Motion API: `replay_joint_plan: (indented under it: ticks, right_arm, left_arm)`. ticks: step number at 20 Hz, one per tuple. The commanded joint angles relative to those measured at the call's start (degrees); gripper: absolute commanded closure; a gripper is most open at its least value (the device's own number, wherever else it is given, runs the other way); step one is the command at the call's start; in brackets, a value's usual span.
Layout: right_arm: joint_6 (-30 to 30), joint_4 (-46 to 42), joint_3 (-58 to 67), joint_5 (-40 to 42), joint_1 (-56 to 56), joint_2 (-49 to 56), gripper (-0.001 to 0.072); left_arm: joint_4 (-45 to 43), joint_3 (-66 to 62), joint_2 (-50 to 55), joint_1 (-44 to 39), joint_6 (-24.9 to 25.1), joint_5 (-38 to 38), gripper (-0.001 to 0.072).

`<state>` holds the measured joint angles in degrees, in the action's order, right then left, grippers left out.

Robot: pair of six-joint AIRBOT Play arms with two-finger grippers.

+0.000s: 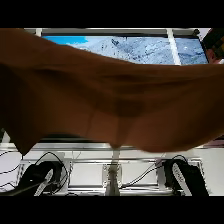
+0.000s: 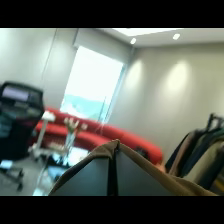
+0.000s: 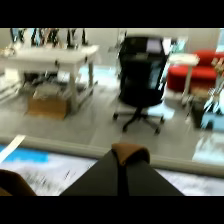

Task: Fold the clothes and pants, and hang the long-sleeved shirts on hangers.

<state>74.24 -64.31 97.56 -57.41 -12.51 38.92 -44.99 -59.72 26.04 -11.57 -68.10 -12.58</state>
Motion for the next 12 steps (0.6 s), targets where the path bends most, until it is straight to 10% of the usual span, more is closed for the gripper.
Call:
replay_joint_plan:
  ticks: [1,12]
  right_arm:
    - [0.3,5.0,0.0,-6.2,0.1,12.1,0.0705]
    - [0.3,18.4,0.0,1.2,0.2,58.0,0.0704]
  left_arm:
    - [-0.1,0.1,12.5,1.8,0.0,-2.7,0.0697]
    - [0.5,0.0,55.4,1.6,0.0,8.3,0.0694]
